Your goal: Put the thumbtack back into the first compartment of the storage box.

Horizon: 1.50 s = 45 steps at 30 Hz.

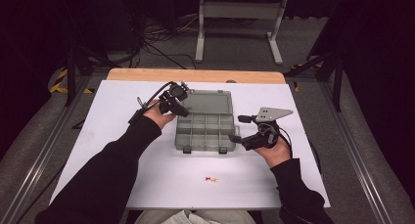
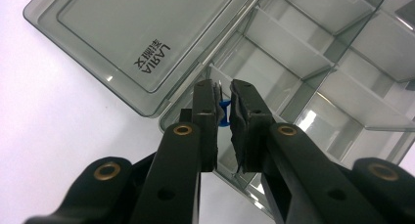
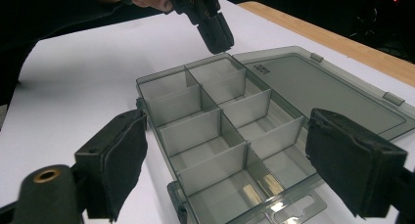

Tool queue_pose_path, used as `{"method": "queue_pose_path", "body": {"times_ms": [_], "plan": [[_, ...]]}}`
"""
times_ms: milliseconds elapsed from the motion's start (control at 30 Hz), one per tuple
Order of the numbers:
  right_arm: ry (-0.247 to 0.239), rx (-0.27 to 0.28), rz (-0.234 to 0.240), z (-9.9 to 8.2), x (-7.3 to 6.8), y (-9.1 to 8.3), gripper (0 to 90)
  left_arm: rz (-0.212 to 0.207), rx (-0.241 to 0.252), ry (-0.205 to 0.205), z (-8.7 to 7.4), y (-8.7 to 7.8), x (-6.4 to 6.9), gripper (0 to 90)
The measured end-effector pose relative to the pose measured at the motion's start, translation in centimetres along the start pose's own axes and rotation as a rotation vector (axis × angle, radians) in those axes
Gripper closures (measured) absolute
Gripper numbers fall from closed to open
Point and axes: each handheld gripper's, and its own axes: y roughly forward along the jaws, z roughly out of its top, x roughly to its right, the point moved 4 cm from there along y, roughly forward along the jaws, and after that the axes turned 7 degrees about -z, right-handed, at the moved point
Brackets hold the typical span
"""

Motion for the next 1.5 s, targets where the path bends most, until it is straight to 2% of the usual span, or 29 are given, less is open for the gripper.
{"method": "queue_pose_path", "body": {"times_ms": [667, 1000, 1300, 1500], "plan": [[-0.002, -0.005, 0.0, -0.1, 0.0, 0.2, 15.6, -0.024, -0.047, -0.026, -1.3, 2.3, -0.5, 81.3], [-0.004, -0.009, 0.001, -0.2, -0.1, 0.3, 15.5, -0.023, -0.07, -0.011, -1.4, 2.8, -0.5, 81.3], [-0.004, -0.011, 0.002, -0.2, -0.1, 0.3, 15.4, -0.024, -0.084, -0.015, -1.5, 2.9, -0.6, 81.0], [-0.005, -0.012, 0.004, -0.2, -0.1, 0.3, 15.5, 0.0, -0.065, -0.015, -1.4, 2.5, -0.4, 77.5]]}}
